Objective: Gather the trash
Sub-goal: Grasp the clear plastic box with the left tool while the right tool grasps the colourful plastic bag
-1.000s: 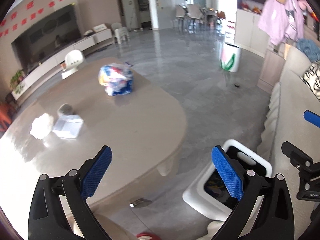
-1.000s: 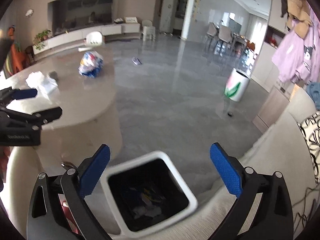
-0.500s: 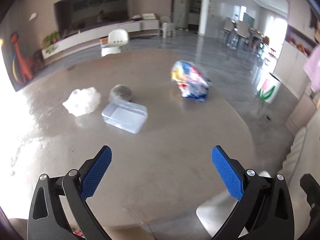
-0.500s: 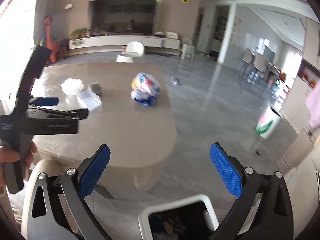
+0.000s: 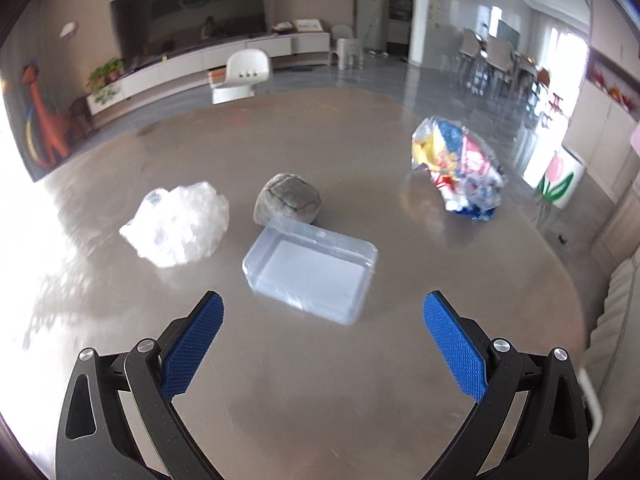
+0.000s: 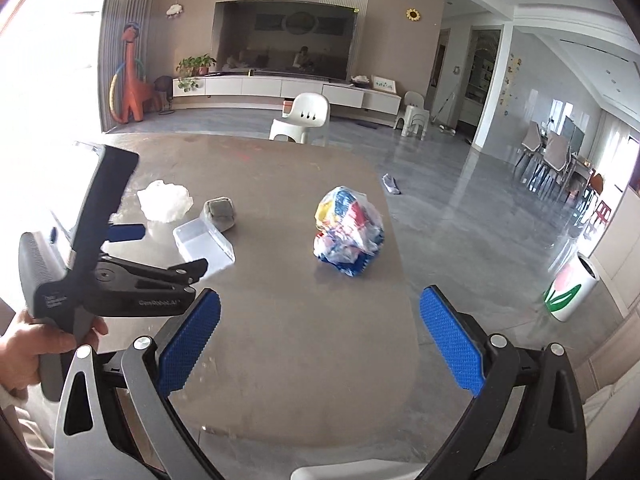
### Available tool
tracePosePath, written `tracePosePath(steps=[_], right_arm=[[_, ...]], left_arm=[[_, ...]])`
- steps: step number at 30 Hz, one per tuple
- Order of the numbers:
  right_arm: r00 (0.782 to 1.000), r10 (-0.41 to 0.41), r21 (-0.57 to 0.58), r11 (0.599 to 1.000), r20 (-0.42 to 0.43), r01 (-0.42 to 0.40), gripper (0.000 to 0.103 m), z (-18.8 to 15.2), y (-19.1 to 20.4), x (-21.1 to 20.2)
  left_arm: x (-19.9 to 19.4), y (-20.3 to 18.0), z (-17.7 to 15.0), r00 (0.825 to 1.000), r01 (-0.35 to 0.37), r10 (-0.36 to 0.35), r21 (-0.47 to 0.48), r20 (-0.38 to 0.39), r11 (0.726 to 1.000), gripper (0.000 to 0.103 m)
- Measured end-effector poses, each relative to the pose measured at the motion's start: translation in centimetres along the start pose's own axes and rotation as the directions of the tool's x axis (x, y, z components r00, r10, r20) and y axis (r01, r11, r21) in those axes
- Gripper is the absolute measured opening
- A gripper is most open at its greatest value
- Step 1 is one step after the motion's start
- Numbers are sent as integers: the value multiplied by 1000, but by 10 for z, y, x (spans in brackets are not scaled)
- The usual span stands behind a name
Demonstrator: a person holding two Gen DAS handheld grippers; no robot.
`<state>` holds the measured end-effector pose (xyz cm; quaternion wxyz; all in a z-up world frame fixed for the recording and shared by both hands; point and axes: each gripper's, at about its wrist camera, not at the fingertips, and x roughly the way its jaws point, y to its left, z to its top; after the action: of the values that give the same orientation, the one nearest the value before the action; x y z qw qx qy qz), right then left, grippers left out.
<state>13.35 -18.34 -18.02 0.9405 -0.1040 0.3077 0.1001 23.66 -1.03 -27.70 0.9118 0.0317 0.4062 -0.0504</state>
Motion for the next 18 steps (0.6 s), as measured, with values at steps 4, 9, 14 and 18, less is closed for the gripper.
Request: tracePosePath(steps=[4, 9, 14, 18], right_arm=[[1000, 7, 2, 1000, -19, -7, 100, 3, 6, 18], [999, 5, -5, 1000, -44, -5, 100, 5, 12, 33], [999, -12, -16, 1000, -52, 11, 100, 9, 19, 40], [998, -25, -2, 1000, -62, 25, 100, 11, 17, 47]], left_arm=[[27, 9, 7, 999, 13, -12, 46, -36, 999, 99], [61, 11, 11, 993, 63, -52, 100, -106, 993, 99], [66, 9, 17, 987, 127, -113, 128, -115, 984, 99], [60, 2, 19, 982, 173, -157, 174, -105, 969, 86]])
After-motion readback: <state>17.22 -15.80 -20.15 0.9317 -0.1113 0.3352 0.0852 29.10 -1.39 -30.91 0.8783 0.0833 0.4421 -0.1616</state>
